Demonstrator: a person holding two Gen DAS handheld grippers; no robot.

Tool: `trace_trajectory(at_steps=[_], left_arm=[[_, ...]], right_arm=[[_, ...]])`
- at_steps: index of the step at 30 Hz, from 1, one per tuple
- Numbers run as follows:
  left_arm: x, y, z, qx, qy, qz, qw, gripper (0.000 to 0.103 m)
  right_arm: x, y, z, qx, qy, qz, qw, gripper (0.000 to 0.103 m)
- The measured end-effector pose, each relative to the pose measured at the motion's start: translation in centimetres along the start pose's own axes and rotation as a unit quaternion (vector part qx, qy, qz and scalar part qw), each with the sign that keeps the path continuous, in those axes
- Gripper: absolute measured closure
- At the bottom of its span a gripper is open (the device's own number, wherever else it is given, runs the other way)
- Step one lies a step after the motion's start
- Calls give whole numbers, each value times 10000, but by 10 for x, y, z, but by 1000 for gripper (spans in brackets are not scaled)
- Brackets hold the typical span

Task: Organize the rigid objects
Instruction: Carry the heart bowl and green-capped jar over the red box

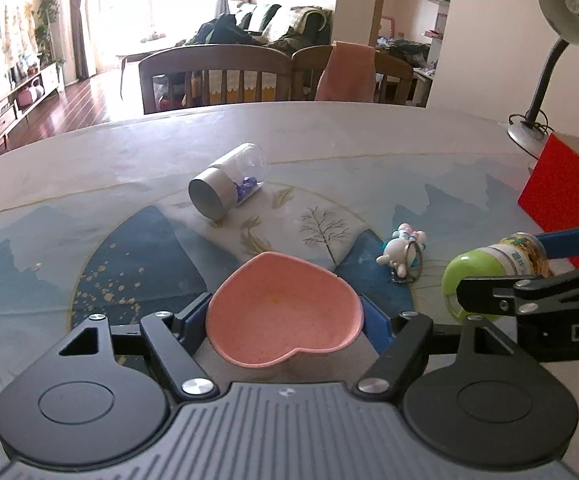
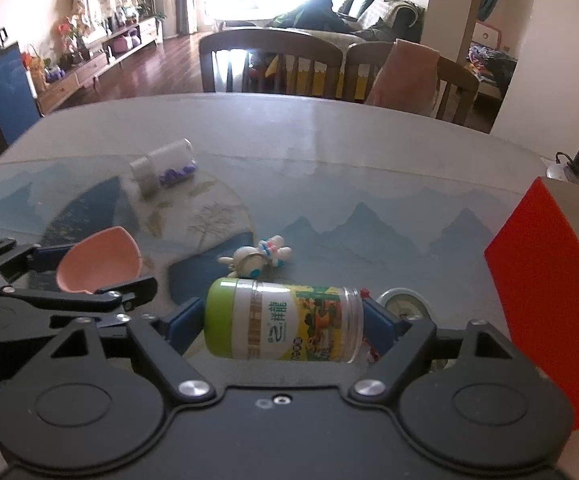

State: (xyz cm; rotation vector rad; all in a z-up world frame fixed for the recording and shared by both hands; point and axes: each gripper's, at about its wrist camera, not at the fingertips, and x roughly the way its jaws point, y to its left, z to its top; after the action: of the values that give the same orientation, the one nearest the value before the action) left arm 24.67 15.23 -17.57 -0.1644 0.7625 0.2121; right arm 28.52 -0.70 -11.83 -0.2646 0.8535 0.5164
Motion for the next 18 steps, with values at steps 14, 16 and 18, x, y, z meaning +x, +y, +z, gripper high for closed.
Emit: trace_trajectory(at_steps=[14, 16, 18], left_arm=[[-82, -23, 22, -163, 2, -194, 9997, 26], [-94, -28, 26, -176, -28, -196, 9997, 26], [-106, -34, 29, -165, -97, -152, 9997, 26]], right_arm=[[-91, -15, 0, 96, -382, 374, 9985, 20], [-103, -18, 0, 66, -433, 374, 9983, 20], [-116, -23, 0, 76, -481, 379, 9981, 20]])
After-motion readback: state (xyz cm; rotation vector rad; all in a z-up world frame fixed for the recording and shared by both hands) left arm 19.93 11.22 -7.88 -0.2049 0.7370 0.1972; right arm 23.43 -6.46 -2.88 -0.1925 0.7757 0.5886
